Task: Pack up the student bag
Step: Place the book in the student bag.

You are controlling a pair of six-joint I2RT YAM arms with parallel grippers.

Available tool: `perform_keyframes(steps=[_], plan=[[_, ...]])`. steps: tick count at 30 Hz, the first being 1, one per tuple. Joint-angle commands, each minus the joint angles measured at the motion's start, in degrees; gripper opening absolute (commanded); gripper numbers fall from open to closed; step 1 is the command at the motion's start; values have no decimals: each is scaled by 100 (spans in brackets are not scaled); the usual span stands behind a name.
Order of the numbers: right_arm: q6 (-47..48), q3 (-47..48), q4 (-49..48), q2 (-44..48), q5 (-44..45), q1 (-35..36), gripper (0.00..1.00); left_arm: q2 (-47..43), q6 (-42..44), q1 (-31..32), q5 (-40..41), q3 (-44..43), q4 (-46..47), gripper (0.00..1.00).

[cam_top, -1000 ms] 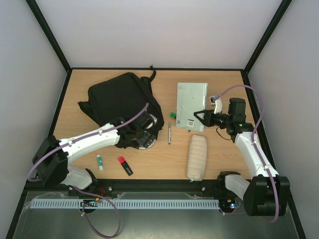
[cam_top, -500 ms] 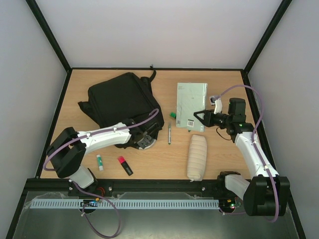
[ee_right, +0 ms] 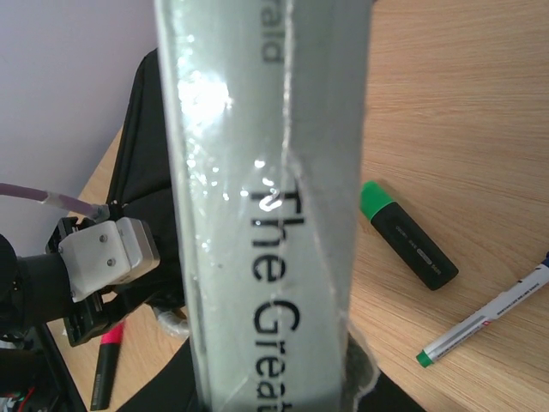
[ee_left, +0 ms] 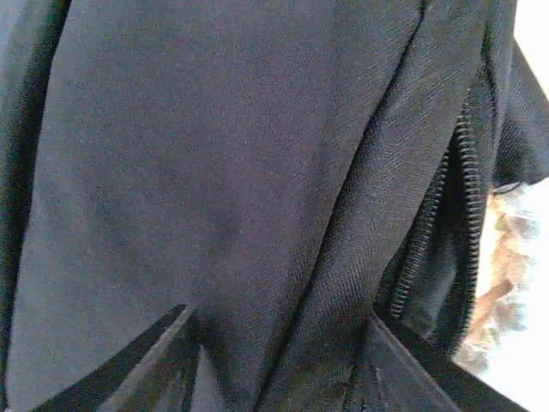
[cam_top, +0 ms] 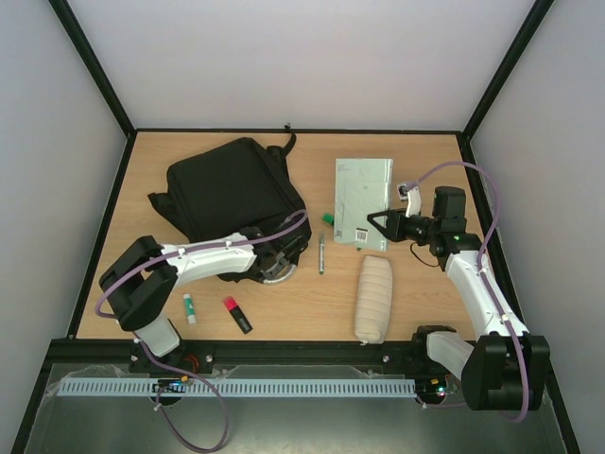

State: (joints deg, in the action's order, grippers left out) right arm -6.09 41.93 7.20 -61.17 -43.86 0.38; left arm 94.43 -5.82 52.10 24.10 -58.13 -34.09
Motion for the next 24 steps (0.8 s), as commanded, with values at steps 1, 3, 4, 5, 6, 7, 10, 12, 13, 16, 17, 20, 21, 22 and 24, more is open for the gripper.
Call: perform_keyframes(steps=[1, 3, 4, 5, 6, 7, 10, 12, 13, 16, 17, 20, 21, 22, 24], plan=[[156, 246, -321, 217, -369, -17, 1, 122, 3, -1, 462, -107, 73, 46], [159, 245, -322, 218, -361, -12, 1, 135, 17, 1, 566, -105, 91, 36], [157, 245, -318, 216, -355, -12, 1, 152, 13, -6, 630, -109, 93, 27], [153, 245, -316, 217, -354, -12, 1, 166, 11, -6, 696, -115, 102, 22], [153, 245, -316, 219, -353, -13, 1, 182, 11, -6, 766, -135, 98, 16], [149, 239, -316, 226, -353, -13, 1, 174, 11, -3, 827, -149, 98, 12], [61, 188, -377, 246, -334, -12, 1, 89, 11, 1, 916, -218, 115, 3], [-19, 194, -379, 258, -379, -16, 1, -26, 28, -5, 974, -267, 151, 2], [-101, 260, -340, 269, -400, -12, 1, -113, 24, -12, 1042, -304, 167, 2], [-286, 548, -4, 293, -412, -4, 1, -323, 45, -2, 1254, -451, 175, 2], [-269, 679, 174, 279, -461, 5, 1, -406, 57, -4, 1331, -508, 158, 2], [-183, 1142, 1049, 102, -683, 23, 1, -654, 159, -10, 1429, -677, 135, 2], [-156, 1293, 1352, 11, -805, 31, 1, -737, 198, -7, 1480, -734, 108, 2], [-135, 1406, 1602, -121, -949, 36, 1, -819, 218, -13, 1531, -783, 101, 2], [-126, 1554, 2043, -280, -1196, 75, 1, -995, 280, -10, 1566, -810, 189, 2]])
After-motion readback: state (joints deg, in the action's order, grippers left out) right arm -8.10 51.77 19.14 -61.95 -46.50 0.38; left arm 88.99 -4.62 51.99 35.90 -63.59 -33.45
